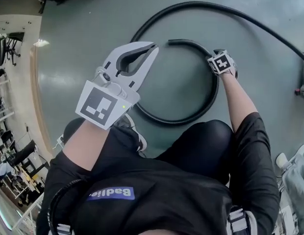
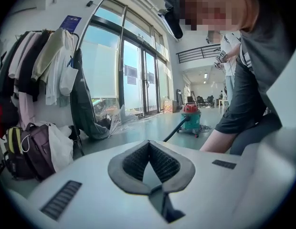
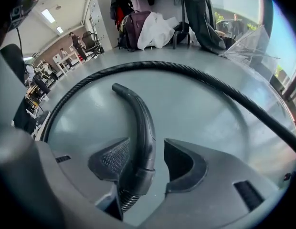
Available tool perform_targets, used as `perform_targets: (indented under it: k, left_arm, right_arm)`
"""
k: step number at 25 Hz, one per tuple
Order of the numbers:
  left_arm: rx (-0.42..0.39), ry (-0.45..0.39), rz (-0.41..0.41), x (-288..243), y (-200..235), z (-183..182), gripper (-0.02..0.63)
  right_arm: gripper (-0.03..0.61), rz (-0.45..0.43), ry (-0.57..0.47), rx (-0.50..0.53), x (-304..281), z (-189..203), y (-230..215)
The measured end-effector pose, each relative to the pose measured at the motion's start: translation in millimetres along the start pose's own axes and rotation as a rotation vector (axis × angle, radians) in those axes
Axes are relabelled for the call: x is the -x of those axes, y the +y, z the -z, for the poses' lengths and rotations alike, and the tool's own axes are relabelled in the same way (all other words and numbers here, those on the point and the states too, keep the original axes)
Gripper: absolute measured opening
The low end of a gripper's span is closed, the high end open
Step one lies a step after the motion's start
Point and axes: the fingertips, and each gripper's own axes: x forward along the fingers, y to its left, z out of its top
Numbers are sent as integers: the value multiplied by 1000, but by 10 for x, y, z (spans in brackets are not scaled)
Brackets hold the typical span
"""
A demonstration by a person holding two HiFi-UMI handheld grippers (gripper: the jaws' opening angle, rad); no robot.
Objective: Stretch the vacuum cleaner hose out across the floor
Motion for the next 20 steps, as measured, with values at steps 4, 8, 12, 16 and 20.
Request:
perform_targets:
  k: [4, 8, 12, 16, 20]
  left_arm:
    - [5, 41, -23, 86, 60, 204, 8]
    - [-2, 52, -22, 93, 32, 249, 8]
    - [-18, 58, -7, 119, 23, 278, 8]
    - [-6, 64, 11, 90, 53, 421, 8]
    - [31, 89, 30, -22, 151, 635, 9]
  right_arm:
    - [207, 4, 34, 14, -221, 4, -11]
    - [207, 9, 84, 34, -312, 77, 16]
    - [202, 11, 115, 28, -337, 109, 59]
    - [175, 31, 57, 19, -306, -23, 111]
    - [170, 71, -47, 18, -46, -410, 130]
